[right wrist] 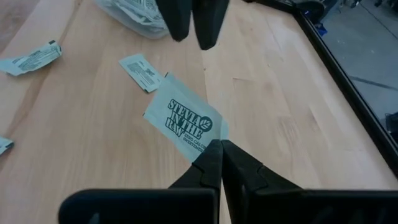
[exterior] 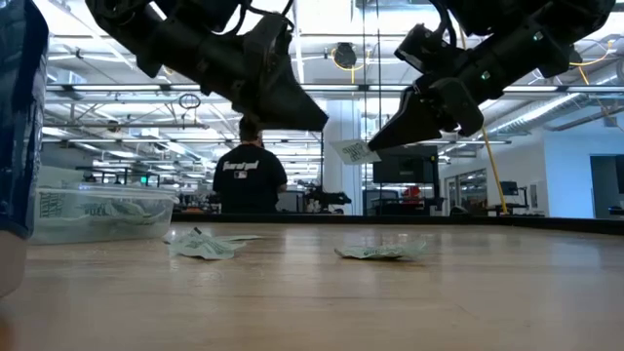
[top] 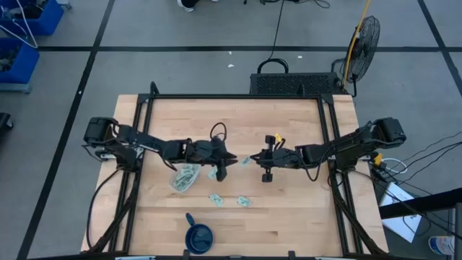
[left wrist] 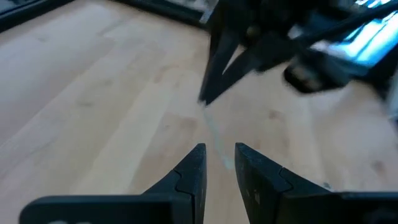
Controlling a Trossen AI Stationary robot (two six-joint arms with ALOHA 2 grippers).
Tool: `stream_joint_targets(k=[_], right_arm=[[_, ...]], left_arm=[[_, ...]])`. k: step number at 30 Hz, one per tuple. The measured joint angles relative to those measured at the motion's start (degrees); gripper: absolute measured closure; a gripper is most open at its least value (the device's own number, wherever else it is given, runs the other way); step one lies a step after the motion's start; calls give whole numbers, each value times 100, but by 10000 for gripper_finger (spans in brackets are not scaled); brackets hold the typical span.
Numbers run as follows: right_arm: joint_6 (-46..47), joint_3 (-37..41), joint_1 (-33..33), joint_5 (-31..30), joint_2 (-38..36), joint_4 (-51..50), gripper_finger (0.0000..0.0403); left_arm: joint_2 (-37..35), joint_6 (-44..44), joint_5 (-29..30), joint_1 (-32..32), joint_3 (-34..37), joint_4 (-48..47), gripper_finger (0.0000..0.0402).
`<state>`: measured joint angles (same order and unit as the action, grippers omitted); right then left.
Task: Pick and place Stevia / Truvia into bins
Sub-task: Put the stevia packet into the transparent container
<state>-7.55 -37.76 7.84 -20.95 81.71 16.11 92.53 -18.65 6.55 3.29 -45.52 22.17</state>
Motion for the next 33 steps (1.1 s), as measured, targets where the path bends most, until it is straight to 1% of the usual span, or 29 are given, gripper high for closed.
stream_joint_targets(k=[3, 6, 10, 11, 15, 20, 25, 33], right_arm=[[-87, 0, 0, 0, 0, 41, 403], [-87, 0, 0, 0, 0, 36, 403], [-87, 0, 0, 0, 0, 37, 403], [-86, 0, 0, 0, 0, 36, 403], [-81, 0, 2, 2, -2, 36, 403], [-71, 0, 2, 20, -2, 36, 403], [-74, 0, 2, 17, -2, 77, 403], [-500, 0, 2, 24, -4, 1070, 403]], left_arm=[[7, -296, -360, -81, 0, 86, 313], [20, -631, -549, -86, 0, 76, 313], [20, -905, -1370, -142, 0, 223, 313], [20, -1048, -1430, -160, 0, 255, 314], [20, -1198, -1277, -269, 0, 255, 314], [20, -449, -853, -302, 0, 155, 314], [20, -392, -807, -302, 0, 156, 313], [17, -437, -798, -311, 0, 168, 313]])
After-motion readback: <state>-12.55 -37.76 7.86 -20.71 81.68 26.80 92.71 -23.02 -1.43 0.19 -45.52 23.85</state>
